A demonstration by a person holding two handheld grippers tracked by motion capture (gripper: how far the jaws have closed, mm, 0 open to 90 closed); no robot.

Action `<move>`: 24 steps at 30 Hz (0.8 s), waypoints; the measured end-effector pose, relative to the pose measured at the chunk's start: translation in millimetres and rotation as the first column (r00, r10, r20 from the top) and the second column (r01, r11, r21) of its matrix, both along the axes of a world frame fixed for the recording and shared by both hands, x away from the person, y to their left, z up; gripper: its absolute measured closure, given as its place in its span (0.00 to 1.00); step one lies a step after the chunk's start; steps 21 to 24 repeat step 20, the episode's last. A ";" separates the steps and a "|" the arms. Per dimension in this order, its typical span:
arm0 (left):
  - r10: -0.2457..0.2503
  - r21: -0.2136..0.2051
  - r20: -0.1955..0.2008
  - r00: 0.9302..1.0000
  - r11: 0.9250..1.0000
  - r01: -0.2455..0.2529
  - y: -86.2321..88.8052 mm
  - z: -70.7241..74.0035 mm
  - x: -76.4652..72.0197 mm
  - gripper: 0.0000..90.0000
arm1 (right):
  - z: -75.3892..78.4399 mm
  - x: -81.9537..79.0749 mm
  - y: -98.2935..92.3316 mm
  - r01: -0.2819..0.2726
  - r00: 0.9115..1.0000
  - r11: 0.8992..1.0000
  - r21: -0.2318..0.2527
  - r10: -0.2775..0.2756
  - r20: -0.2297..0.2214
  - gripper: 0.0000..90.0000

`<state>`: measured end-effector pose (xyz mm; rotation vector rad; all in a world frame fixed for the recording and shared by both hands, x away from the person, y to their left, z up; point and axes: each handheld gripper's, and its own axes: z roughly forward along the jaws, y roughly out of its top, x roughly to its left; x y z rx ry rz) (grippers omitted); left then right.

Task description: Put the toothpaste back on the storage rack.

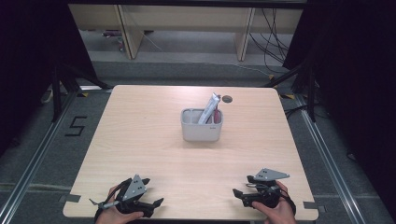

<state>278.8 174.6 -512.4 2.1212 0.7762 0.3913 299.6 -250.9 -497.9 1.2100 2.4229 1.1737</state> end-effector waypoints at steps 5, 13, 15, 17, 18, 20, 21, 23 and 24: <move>-0.007 0.017 0.003 1.000 1.000 0.006 -0.8 -2.3 2.1 0.18 | -0.2 0.4 1.1 -0.021 1.000 1.000 0.012 0.021 -0.014 0.23; -0.001 0.018 0.010 1.000 1.000 0.001 0.1 -1.6 3.5 0.18 | -0.1 0.1 2.2 -0.010 1.000 1.000 -0.006 0.011 0.020 0.23; -0.003 0.014 0.010 1.000 1.000 0.003 -0.4 -1.8 3.7 0.18 | 0.0 -0.2 2.5 -0.010 1.000 1.000 0.000 0.010 0.003 0.23; -0.006 0.018 0.005 1.000 1.000 0.006 -0.6 -1.4 3.4 0.18 | 0.0 -0.3 3.0 -0.009 1.000 1.000 0.003 0.009 -0.006 0.23; -0.006 0.020 0.006 1.000 1.000 0.006 -0.6 -1.4 3.6 0.18 | -0.1 -0.1 3.1 -0.009 1.000 1.000 0.001 0.009 -0.005 0.23; -0.005 0.015 0.005 1.000 1.000 0.005 -0.8 -1.6 3.6 0.18 | 0.2 -0.6 3.2 -0.004 1.000 1.000 -0.001 0.004 -0.003 0.23; -0.005 0.015 0.005 1.000 1.000 0.005 -0.8 -1.6 3.6 0.18 | 0.2 -0.6 3.2 -0.004 1.000 1.000 -0.001 0.004 -0.003 0.23; -0.005 0.015 0.005 1.000 1.000 0.005 -0.8 -1.6 3.6 0.18 | 0.2 -0.6 3.2 -0.004 1.000 1.000 -0.001 0.004 -0.003 0.23; -0.005 0.015 0.005 1.000 1.000 0.005 -0.8 -1.6 3.6 0.18 | 0.2 -0.6 3.2 -0.004 1.000 1.000 -0.001 0.004 -0.003 0.23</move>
